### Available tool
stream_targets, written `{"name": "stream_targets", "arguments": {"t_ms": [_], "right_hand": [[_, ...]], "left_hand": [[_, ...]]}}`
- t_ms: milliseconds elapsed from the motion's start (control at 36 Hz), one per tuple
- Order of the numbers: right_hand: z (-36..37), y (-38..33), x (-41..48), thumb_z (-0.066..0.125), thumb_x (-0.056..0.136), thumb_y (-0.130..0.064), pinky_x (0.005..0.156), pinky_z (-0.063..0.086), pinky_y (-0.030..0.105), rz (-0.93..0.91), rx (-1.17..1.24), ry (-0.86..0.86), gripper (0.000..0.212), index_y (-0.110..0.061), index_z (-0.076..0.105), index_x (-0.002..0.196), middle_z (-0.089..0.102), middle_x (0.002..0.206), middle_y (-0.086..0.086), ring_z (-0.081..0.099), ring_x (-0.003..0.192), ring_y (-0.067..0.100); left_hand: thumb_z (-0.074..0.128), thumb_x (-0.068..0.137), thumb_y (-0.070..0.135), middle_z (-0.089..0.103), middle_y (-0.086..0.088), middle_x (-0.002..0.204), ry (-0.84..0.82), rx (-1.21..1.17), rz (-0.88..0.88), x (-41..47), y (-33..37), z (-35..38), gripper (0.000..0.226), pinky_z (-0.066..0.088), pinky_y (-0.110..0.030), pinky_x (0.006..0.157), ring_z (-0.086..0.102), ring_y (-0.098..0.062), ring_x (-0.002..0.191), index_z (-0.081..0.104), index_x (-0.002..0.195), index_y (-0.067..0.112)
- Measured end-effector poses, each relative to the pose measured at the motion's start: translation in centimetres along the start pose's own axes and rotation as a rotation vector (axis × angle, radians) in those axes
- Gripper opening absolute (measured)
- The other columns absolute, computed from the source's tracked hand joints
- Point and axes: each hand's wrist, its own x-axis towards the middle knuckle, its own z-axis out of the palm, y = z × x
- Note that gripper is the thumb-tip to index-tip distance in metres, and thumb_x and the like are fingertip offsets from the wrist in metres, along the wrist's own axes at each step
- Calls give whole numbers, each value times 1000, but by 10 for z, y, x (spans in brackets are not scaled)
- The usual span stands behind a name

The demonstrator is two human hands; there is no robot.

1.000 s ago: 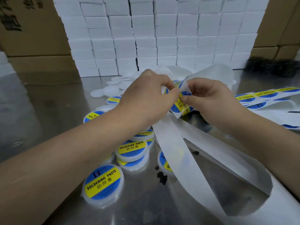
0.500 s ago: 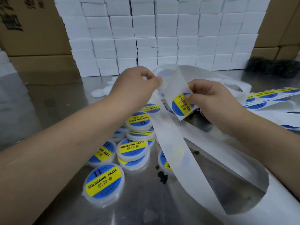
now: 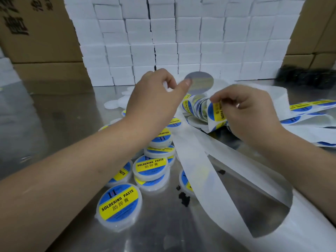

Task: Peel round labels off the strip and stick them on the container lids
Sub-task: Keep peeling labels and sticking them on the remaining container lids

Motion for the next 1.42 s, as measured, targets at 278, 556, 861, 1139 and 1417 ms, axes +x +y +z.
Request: {"name": "stream_targets", "arguments": {"t_ms": [278,556,861,1139,1417], "right_hand": [[-2,-6,2,46,75,-21,62,46,16,266,359,-145,29,-26,68,57,65,64,-15,58,66,6],[-1,-6,3,59,79,-29,57,42,28,363,335,-55,20,-19,65,63,57,64,6,50,58,17],[-1,-6,4,56,84,-37,45,37,12,414,251,-88,36,-20,63,54,59,52,-12,47,47,3],[-1,-10,4,56,83,-39,39,33,8,465,260,-83,35,-19,66,56,62,55,-12,48,46,1],[-2,-16,2,50,89,-42,38,35,8,482,287,-160,43,-19,68,58,61,50,-12,48,39,0]], "left_hand": [[55,78,56,36,14,79,-1,225,173,-4,-3,0,29,24,-23,55,38,-7,76,46,77,28],[67,69,51,37,7,94,-7,359,329,0,-6,-5,39,22,-18,64,34,-10,88,43,79,23],[73,72,41,37,2,93,53,374,434,-1,-5,-8,40,19,-17,66,33,-15,88,41,80,18],[77,68,36,55,-18,93,62,415,512,-5,-3,-9,43,24,-19,71,49,-34,86,54,80,2],[69,74,33,55,-22,88,97,432,539,-6,2,-11,39,28,-26,72,51,-38,80,54,79,-3]]}}
